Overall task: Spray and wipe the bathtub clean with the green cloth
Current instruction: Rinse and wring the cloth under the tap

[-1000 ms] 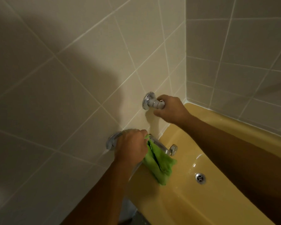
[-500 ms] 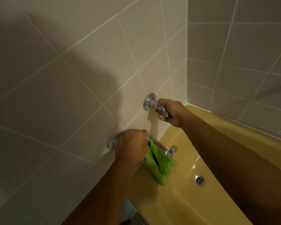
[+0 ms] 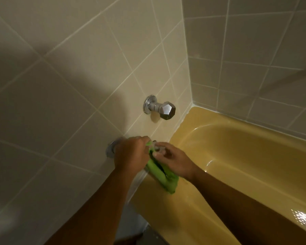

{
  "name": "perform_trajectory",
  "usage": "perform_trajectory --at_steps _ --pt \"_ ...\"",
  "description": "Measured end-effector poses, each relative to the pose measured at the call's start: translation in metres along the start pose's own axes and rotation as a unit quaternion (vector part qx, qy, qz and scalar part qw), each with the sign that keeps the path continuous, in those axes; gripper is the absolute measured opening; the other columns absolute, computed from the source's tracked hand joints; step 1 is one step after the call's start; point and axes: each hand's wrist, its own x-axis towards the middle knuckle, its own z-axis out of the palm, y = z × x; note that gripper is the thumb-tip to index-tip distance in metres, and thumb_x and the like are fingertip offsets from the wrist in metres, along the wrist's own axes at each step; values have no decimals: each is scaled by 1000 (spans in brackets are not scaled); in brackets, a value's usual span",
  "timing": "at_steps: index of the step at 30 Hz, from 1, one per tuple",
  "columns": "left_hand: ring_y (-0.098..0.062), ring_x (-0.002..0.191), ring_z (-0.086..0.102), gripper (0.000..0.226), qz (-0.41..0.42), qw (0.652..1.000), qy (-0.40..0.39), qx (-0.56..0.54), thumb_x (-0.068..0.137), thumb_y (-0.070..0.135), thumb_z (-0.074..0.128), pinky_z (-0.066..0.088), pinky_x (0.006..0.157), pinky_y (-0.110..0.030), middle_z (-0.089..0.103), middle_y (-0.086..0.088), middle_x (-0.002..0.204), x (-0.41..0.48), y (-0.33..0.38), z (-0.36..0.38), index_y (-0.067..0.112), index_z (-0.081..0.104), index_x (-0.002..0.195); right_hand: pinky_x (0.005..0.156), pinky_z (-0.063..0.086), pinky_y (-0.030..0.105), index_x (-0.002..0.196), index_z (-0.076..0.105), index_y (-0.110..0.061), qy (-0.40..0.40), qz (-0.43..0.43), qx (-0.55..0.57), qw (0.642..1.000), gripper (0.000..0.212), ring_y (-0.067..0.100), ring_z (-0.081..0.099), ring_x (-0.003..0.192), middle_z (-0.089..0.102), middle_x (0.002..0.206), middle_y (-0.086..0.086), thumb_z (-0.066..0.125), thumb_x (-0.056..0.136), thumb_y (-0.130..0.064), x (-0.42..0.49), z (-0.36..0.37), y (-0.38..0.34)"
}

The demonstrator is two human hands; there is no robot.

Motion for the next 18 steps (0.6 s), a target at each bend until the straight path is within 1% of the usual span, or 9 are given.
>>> perform_trajectory --at_steps 3,5,6,8,10,13,15,17,18 --pt "-18 71 65 16 71 997 32 23 90 23 71 34 83 -37 73 6 88 -16 5 -1 30 73 105 79 53 42 115 69 -29 8 -42 -98 994 36 18 63 88 66 92 3 70 90 -55 -26 1 33" --pt "-13 70 64 15 123 991 52 -33 86 19 73 32 84 -34 73 9 85 -35 19 2 28 75 99 80 52 40 108 67 -31 60 -77 -135 986 39 14 59 92 63 97 -3 68 85 -63 -38 -2 43" --pt "-12 74 64 13 139 986 41 -79 89 19 69 36 84 -33 73 9 87 -45 29 4 27 75 99 80 52 36 107 66 -32 91 -91 -148 981 39 11 57 94 60 99 -7 69 84 -64 -45 -4 42" --pt "-9 85 64 17 80 972 -38 -215 100 20 58 48 80 -31 72 9 96 -63 48 4 26 73 106 78 49 31 105 65 -30 127 -127 -193 965 35 9 55 93 58 99 -10 69 85 -58 -58 -7 44" --pt "-4 87 64 16 -27 937 -111 -330 106 26 55 53 77 -31 70 9 97 -76 60 6 29 70 107 74 50 37 103 66 -27 145 -143 -257 945 26 12 55 89 61 97 -10 63 87 -47 -71 -6 48" --pt "-4 83 67 15 -116 907 -132 -383 105 37 56 57 75 -36 71 7 91 -90 69 8 32 69 100 72 54 37 107 68 -30 170 -88 -275 942 26 11 59 89 65 99 -12 52 91 -42 -90 -9 60" --pt "-5 85 68 16 -139 890 -133 -414 103 42 58 58 77 -37 72 7 90 -94 71 4 33 71 100 70 54 35 107 68 -31 190 -52 -273 942 18 9 61 86 67 99 -13 57 94 -36 -102 -16 69" --pt "-8 89 70 15 -155 870 -141 -445 100 45 62 59 81 -40 74 8 92 -96 69 4 34 72 101 65 52 34 103 69 -30 183 -32 -264 947 8 7 62 76 68 89 -14 62 100 -29 -112 -22 73" --pt "-8 89 71 12 -160 862 -154 -455 97 46 67 60 80 -38 74 10 93 -97 67 4 35 71 101 63 51 34 98 68 -28 176 -22 -239 955 9 6 61 71 68 83 -13 61 103 -28 -116 -24 73"
